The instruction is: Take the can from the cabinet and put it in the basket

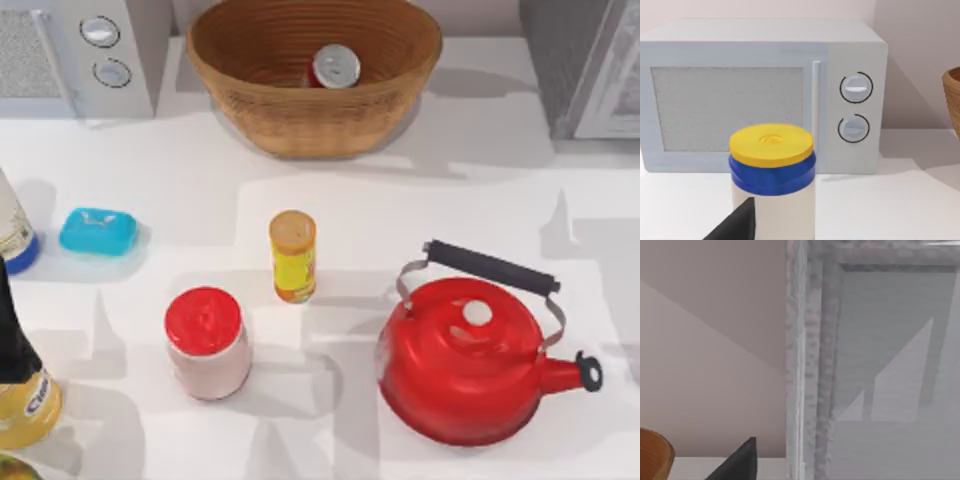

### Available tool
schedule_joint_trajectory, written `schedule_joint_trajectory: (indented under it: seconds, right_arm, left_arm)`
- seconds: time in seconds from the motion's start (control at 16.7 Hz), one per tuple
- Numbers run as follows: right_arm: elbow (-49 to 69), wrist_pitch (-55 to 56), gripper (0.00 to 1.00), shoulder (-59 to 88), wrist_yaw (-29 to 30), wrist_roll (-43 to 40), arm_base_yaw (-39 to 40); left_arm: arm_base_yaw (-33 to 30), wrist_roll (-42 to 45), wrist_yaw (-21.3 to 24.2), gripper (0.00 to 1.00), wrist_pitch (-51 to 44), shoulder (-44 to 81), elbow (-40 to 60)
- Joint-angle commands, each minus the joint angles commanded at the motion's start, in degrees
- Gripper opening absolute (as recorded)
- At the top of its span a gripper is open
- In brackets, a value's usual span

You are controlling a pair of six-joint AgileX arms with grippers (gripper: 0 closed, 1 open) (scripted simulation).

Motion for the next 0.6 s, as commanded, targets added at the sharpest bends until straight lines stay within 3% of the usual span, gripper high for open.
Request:
schedule_joint_trajectory:
  seconds: [0.36,0.6]
  right_arm:
    - [-30.38,6.45,1.00,-23.65,-6.57,-0.03,-6.00]
    - [-43.17,9.66,1.00,-34.39,-9.57,0.04,-8.64]
  left_arm:
    - [0.00,0.00,0.00,1.00,0.00,0.00,0.00]
    - [0.00,0.00,0.00,1.00,0.00,0.00,0.00]
